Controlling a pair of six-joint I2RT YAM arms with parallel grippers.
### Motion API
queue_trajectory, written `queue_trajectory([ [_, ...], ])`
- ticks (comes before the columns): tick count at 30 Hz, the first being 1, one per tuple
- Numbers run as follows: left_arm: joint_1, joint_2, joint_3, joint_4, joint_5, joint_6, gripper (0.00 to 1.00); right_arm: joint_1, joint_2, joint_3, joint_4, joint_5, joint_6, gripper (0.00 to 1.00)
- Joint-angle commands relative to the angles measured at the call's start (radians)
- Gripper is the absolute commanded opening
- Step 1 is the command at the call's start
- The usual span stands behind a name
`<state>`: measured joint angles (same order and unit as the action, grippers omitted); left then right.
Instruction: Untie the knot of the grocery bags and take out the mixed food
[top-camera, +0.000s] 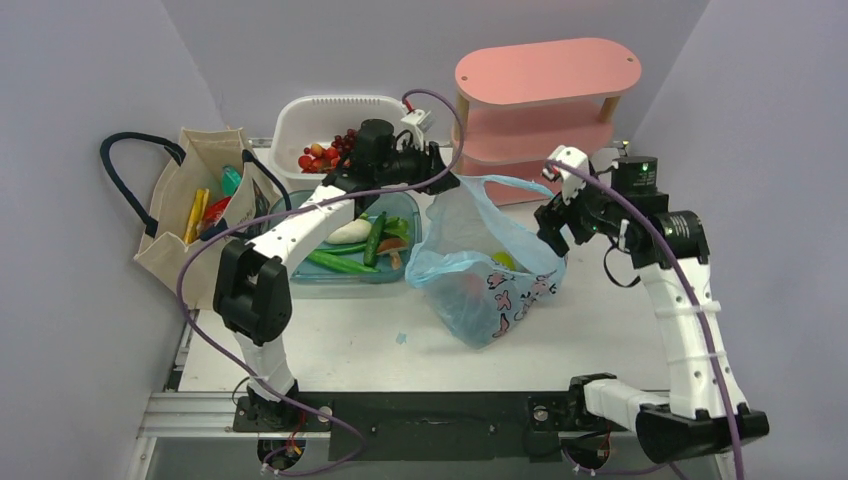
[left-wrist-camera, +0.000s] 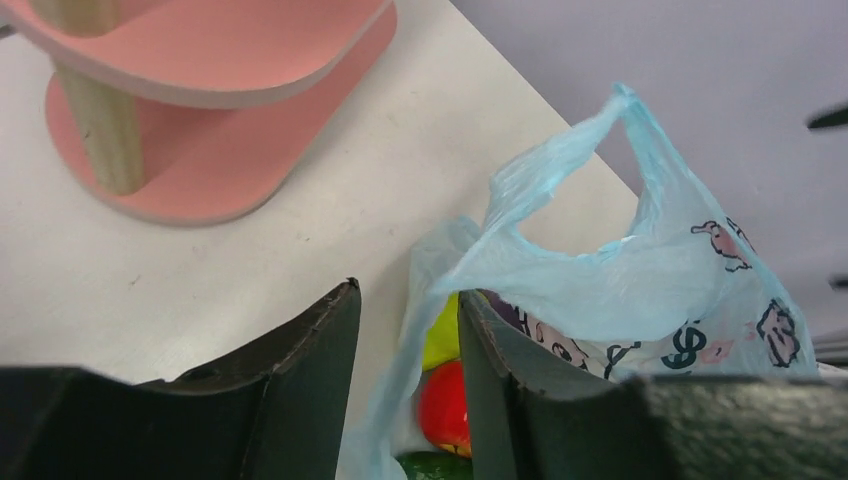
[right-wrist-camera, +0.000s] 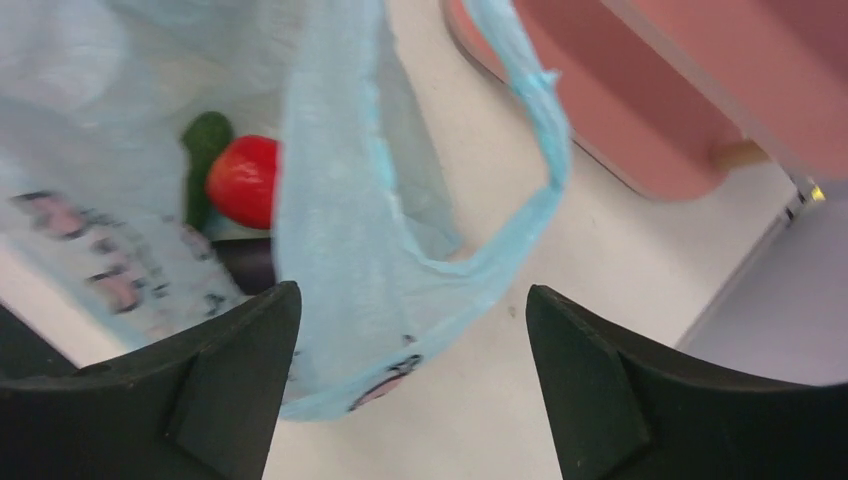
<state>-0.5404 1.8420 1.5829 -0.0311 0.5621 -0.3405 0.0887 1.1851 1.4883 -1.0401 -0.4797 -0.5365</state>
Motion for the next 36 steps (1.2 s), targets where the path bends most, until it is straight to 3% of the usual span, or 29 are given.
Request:
queue_trajectory([
  [1, 0.032, -0.145, 0.005, -0.083, 0.022, 0.01, 0.39, 0.171, -0.151, -0.079, -0.037, -0.015, 0.087, 0.82],
  [5, 0.05, -0.231, -0.015, -0.27, -0.063, 0.121, 0.43, 0.303, -0.247, -0.178, 0.034, 0.041, 0.114, 0.83],
  [8, 0.083, -0.262, -0.041, -0.407, -0.077, 0.126, 0.45, 0.372, -0.258, -0.212, 0.062, 0.08, 0.088, 0.83],
  [17, 0.127, -0.376, -0.257, -0.454, -0.078, 0.051, 0.5, 0.577, -0.172, -0.267, 0.219, 0.215, 0.016, 0.8],
  [24, 0.132, -0.343, -0.33, -0.36, -0.054, -0.078, 0.53, 0.622, -0.141, -0.27, 0.229, 0.25, -0.042, 0.56],
  [29, 0.116, -0.278, -0.339, -0.251, 0.011, -0.197, 0.54, 0.656, -0.15, -0.305, 0.234, 0.283, -0.071, 0.44],
  [36, 0.067, -0.192, -0.361, -0.231, 0.048, -0.254, 0.55, 0.688, -0.191, -0.348, 0.242, 0.348, -0.099, 0.29],
])
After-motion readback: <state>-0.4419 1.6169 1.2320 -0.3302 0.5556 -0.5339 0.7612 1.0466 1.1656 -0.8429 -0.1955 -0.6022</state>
